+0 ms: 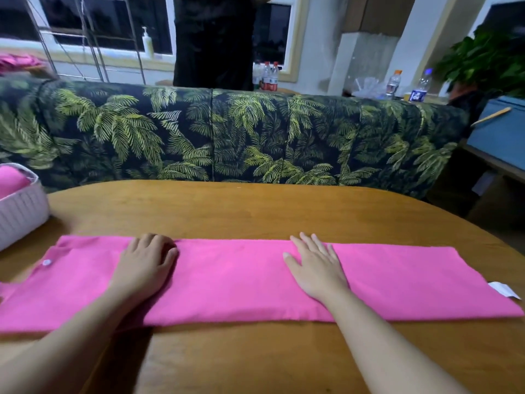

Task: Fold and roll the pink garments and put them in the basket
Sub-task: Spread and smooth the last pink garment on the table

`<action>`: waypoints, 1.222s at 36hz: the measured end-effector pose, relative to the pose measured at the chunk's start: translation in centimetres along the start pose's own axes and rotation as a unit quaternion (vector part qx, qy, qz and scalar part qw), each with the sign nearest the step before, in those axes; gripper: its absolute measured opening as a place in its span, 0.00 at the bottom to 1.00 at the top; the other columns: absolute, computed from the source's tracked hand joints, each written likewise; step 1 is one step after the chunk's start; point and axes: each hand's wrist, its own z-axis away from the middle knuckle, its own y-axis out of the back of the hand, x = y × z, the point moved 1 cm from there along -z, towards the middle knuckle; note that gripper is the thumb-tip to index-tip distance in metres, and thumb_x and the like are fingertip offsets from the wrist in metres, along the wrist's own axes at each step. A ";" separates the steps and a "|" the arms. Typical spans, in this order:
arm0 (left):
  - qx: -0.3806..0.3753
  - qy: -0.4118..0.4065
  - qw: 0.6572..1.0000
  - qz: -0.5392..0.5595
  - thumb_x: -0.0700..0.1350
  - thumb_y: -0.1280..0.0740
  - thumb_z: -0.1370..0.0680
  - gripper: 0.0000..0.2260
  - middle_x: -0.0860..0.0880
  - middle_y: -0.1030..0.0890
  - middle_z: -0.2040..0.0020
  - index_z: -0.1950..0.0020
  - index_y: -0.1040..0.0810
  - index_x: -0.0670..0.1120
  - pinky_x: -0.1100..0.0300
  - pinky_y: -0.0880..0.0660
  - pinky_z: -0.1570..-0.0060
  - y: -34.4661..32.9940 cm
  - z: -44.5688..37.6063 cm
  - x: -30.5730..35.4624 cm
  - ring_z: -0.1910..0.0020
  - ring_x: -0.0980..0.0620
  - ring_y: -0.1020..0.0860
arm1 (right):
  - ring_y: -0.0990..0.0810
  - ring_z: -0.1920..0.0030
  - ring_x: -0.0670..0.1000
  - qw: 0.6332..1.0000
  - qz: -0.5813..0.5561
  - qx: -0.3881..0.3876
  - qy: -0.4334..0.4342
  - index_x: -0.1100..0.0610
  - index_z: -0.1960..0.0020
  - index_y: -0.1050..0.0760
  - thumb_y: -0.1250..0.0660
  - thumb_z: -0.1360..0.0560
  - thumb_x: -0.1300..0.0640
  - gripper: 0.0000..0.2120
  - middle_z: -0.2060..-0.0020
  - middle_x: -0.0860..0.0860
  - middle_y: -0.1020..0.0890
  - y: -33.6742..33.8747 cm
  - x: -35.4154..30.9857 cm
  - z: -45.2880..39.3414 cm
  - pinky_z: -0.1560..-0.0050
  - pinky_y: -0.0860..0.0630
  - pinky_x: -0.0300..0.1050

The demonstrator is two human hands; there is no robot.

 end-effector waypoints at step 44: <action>-0.059 -0.009 0.998 -0.003 0.56 0.35 0.22 0.13 0.48 0.25 0.62 0.57 0.34 0.49 0.53 0.30 0.59 3.9 0.9 -3.4 0.58 0.43 0.24 | 0.31 0.40 0.55 0.995 0.086 -0.004 0.050 0.56 0.44 0.33 0.51 0.21 0.63 0.10 0.42 0.53 0.27 0.5 -8.2 -3.4 0.45 0.36 0.51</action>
